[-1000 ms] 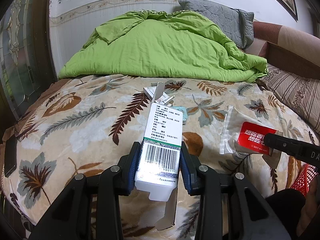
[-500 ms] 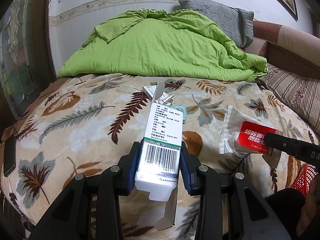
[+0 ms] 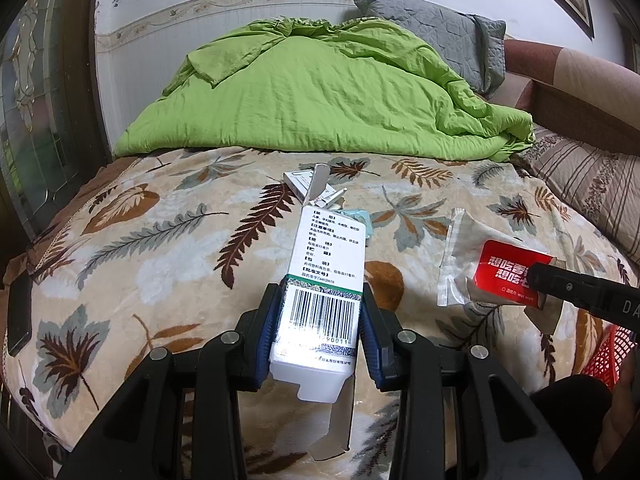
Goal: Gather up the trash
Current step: 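Lift the white medicine box and clear plastic bag above the bed, then carry both items over the red basket and open both grippers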
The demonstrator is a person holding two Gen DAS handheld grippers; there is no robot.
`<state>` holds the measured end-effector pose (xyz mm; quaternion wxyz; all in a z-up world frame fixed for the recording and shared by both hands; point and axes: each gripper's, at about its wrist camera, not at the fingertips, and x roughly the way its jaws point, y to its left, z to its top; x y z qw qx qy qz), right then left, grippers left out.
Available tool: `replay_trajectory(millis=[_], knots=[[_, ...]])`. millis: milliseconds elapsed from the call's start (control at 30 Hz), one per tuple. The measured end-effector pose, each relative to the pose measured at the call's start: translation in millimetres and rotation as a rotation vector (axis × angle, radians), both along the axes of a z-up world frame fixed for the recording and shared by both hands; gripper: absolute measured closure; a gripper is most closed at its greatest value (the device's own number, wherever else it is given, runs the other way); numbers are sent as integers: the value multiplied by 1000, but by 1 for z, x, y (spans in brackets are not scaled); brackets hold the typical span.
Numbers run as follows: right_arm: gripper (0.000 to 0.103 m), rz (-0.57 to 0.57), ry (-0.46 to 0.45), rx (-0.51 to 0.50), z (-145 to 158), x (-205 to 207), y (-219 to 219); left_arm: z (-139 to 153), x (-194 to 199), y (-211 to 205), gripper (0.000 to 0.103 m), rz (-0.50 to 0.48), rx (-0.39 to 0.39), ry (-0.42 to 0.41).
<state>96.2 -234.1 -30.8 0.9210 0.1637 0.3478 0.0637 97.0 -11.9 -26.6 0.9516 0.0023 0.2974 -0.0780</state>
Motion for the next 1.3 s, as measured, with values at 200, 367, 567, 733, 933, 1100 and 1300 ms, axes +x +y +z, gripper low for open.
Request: replay_trajectory(millis=[200,367,567,733,933,1100,1300], knots=[[64,0,1,-1,0,0,1,0,0,0,67,0,0,1],[64,0,1,0,0,0,1,0,0,-1,67,0,0,1],[64,-8,1,4,0,-1,0,-1,0,-1,67,0,-2,2],[64,-17,-1,9,2,-2,-2,0,1,-1,67,-1,0,1],[64,-27,0,18,6,-4,-5,0,1,-1,67,0,-1,2],[64,-36,-6,25,11,-5,-9,0,0,-1,67,-1,-1,3],[64,-50,-14,29,19,-9,-15,-2,-7,-5,67,-17,-9,6]])
